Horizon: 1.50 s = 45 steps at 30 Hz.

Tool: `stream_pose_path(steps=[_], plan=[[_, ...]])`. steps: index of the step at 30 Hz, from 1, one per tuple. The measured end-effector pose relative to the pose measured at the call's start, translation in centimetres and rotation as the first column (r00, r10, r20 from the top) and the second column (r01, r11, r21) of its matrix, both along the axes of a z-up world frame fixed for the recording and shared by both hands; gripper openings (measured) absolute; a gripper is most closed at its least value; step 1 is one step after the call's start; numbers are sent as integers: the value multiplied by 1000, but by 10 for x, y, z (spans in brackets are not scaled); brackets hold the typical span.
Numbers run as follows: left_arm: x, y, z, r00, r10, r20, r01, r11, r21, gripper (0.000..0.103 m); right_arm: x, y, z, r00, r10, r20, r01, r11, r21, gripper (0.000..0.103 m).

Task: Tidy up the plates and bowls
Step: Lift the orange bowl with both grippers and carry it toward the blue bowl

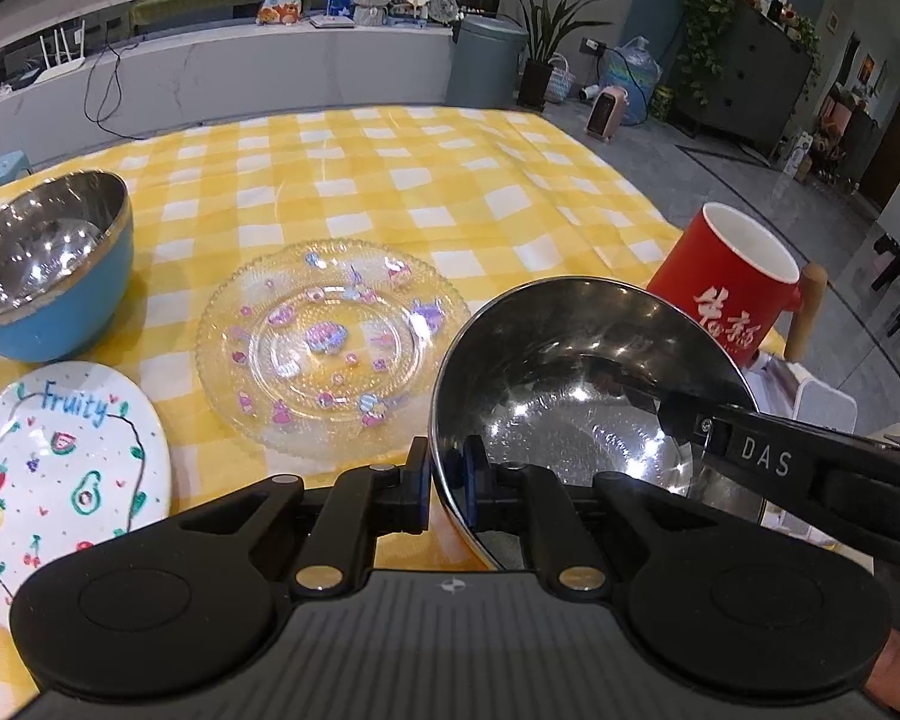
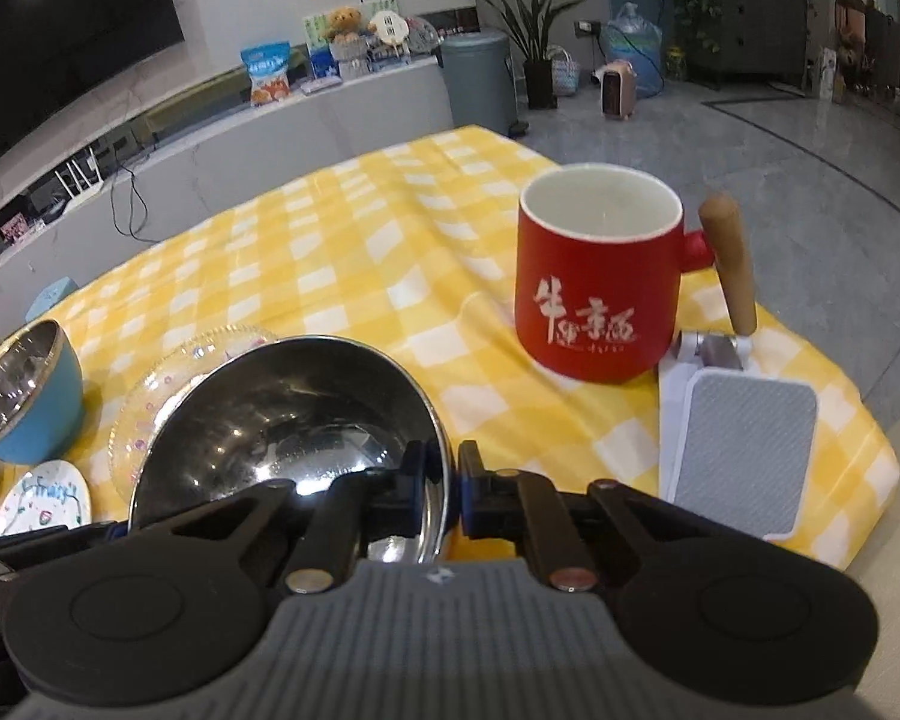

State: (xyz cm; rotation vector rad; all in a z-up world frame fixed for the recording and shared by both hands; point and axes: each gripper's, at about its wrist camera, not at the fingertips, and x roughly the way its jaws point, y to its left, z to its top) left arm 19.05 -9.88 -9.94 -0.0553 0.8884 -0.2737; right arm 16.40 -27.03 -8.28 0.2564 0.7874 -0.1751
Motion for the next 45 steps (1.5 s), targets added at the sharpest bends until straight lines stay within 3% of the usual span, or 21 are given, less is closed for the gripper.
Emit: stream_pose_path(steps=[11, 15, 18, 25, 32, 41, 45], plan=[[-9, 29, 33, 998, 62, 8, -62, 997, -52, 7, -9, 4, 26, 997, 27, 66, -35, 991, 126, 7], [-22, 39, 56, 994, 105, 25, -104, 994, -34, 8, -12, 9, 40, 992, 72, 104, -89, 980, 176, 8], [-32, 43, 71, 990, 138, 24, -139, 990, 29, 8, -15, 20, 51, 983, 129, 129, -151, 971, 184, 8], [-71, 67, 98, 968, 240, 72, -244, 968, 65, 8, -32, 48, 72, 949, 238, 209, -283, 934, 220, 8], [-106, 103, 107, 933, 350, 80, -355, 932, 70, 8, -44, 85, 77, 908, 355, 224, -406, 879, 249, 9], [-126, 160, 101, 885, 465, -4, -465, 885, 2, 7, -49, 138, 63, 865, 474, 167, -502, 823, 266, 8], [-133, 179, 96, 876, 482, -13, -482, 876, 3, 7, -50, 157, 60, 840, 520, 153, -542, 803, 250, 8]])
